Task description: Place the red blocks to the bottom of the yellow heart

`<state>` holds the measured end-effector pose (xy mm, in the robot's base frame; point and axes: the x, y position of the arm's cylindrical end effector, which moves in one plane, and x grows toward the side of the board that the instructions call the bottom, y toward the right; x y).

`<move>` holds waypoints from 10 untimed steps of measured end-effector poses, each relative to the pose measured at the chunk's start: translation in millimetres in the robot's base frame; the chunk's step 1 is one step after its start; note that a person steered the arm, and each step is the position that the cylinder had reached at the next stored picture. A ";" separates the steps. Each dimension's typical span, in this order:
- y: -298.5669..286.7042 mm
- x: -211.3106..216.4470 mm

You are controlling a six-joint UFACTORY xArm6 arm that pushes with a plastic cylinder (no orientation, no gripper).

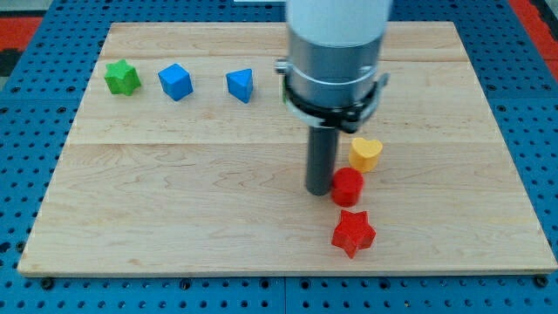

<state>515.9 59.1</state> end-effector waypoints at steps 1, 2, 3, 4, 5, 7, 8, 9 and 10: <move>6.7 0.0; -40.0 -6.4; -65.8 -20.1; -67.9 26.1; -54.3 58.1; -4.1 67.2; -4.1 70.3; 8.4 84.5; 4.3 86.5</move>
<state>602.3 63.4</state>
